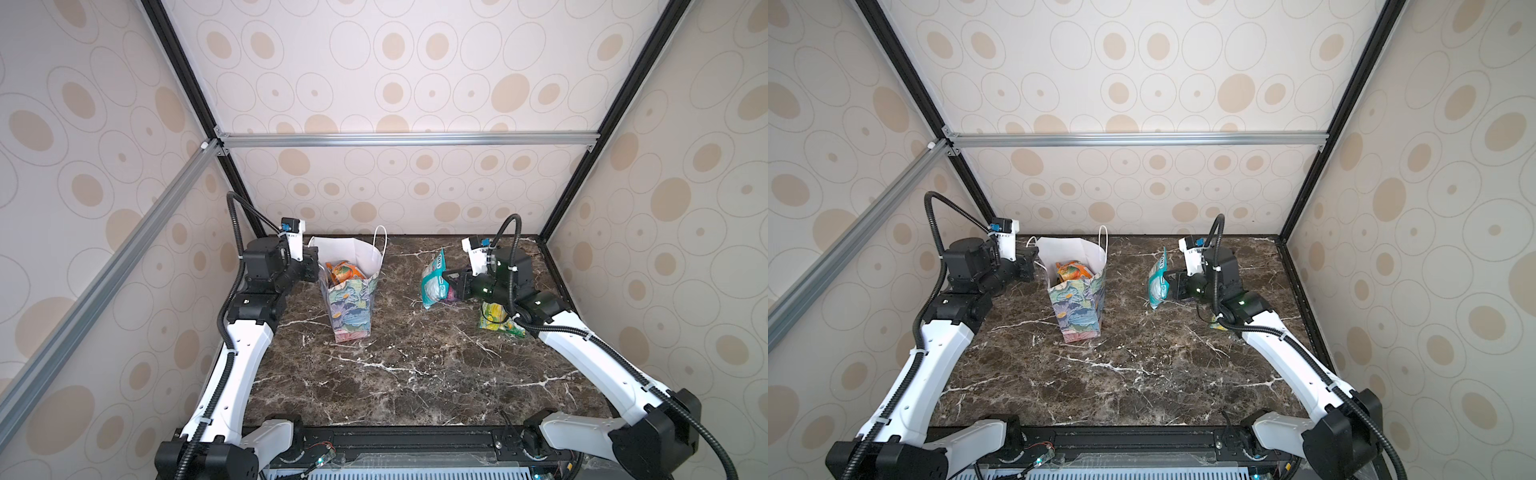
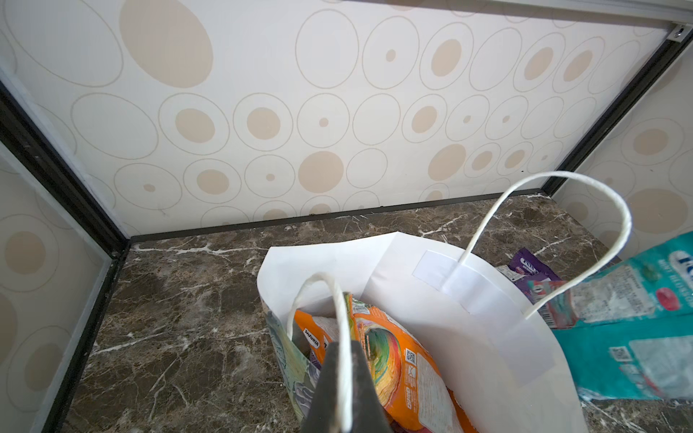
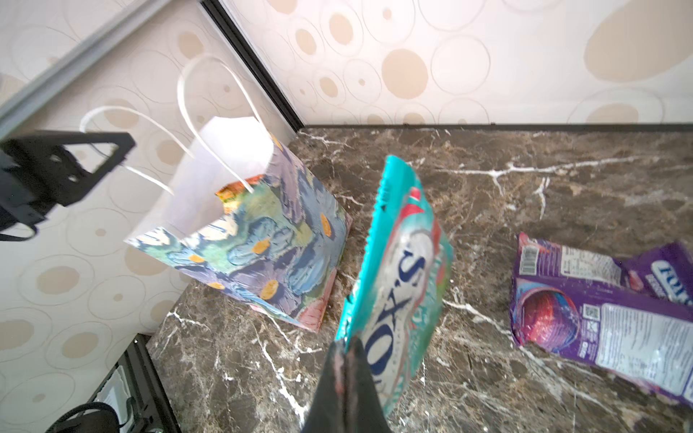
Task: Place the snacks into the paper bag
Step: Pick up the snack at the center of the table, then place the snack in the paper bag.
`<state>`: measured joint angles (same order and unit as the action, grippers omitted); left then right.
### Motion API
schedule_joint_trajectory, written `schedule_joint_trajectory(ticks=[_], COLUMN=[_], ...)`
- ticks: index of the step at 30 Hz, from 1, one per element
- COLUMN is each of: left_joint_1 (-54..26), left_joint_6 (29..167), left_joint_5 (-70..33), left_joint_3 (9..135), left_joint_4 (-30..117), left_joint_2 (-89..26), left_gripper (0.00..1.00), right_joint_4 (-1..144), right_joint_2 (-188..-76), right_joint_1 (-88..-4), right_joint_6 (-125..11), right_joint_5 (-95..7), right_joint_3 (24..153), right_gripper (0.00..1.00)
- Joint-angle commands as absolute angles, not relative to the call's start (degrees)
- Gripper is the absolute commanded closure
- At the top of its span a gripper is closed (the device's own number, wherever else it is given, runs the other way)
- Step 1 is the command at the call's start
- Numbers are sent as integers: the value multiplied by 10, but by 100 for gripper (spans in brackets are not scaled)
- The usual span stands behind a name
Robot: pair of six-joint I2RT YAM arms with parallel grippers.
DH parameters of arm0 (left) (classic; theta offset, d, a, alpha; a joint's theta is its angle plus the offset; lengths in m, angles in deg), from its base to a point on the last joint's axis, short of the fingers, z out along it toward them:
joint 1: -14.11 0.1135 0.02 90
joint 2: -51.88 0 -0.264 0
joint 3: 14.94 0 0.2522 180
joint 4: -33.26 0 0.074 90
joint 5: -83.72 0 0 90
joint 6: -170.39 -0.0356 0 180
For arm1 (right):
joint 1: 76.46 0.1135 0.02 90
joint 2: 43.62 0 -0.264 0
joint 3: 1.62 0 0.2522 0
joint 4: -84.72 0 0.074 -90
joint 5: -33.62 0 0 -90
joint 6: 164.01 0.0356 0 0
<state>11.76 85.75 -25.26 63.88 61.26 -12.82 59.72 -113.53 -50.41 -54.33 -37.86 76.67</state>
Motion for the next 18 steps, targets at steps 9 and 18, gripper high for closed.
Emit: schedule_joint_trajectory(ticks=[9, 18], left_joint_1=[116, 117], left_joint_6=[859, 859], left_joint_5=[-259, -260], left_joint_3=[646, 647], left_joint_4=[612, 612], left_joint_2=[-119, -117], left_gripper=[100, 100], right_joint_4=[590, 582], right_joint_2=[-1118, -1119], right_joint_1=[-441, -378], right_joint_6=[-577, -616], right_joint_5=[-398, -387], right_joint_3=[872, 942], right_gripper=[100, 100])
